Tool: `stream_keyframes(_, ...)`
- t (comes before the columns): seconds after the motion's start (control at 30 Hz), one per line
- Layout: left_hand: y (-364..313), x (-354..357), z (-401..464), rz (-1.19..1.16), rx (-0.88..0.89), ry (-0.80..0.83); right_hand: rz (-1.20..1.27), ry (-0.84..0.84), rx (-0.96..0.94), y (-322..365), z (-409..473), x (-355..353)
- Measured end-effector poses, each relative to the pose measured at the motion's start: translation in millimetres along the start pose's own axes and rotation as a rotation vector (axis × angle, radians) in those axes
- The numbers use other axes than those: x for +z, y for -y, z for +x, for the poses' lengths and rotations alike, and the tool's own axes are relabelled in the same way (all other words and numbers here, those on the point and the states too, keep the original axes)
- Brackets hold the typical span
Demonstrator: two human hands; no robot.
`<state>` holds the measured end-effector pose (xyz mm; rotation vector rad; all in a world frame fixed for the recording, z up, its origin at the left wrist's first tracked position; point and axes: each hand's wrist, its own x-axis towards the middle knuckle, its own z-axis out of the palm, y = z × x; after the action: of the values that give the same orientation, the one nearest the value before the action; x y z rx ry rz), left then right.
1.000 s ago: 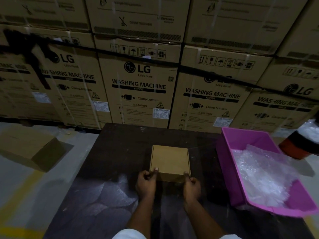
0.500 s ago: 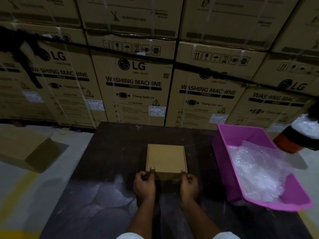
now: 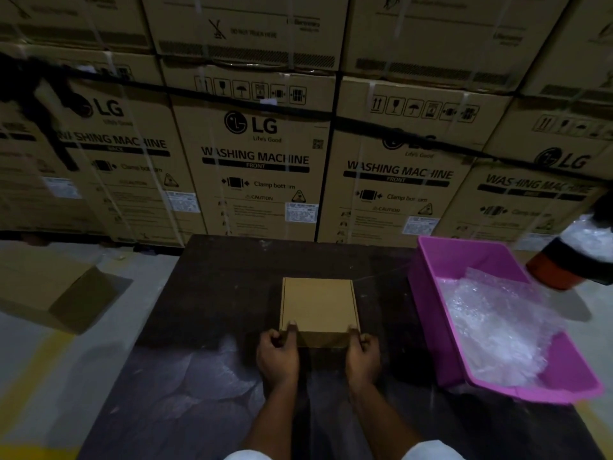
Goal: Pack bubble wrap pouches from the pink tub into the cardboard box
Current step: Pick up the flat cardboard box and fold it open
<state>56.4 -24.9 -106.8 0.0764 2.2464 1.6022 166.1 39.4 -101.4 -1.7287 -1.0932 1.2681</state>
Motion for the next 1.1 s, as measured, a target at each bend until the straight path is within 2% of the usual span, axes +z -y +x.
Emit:
stream_keyframes(0.23,0.3,2.7,2.9,-0.010,-0.026,0.002,-0.080,-0.032,0.020,4.6,2.8,5.2)
stream_keyframes(0.47,-2.8,1.2,6.8,-0.016,-0.091,0.035,-0.047,-0.048,0.073,9.6,6.3,4.4)
stream_keyframes(0.73,-2.7,-4.9,7.3,0.049,-0.117,0.074,-0.065,0.003,0.101,6.3,7.7,-2.5)
stream_keyframes(0.93,-4.5,-16.4,9.6,0.144,-0.028,0.136,-0.192,0.069,0.054,9.1,11.2,-14.2)
stream_keyframes(1.1,-5.7,-25.0,7.1,0.172,0.129,0.145,-0.240,0.108,-0.053,19.4,3.4,-25.1)
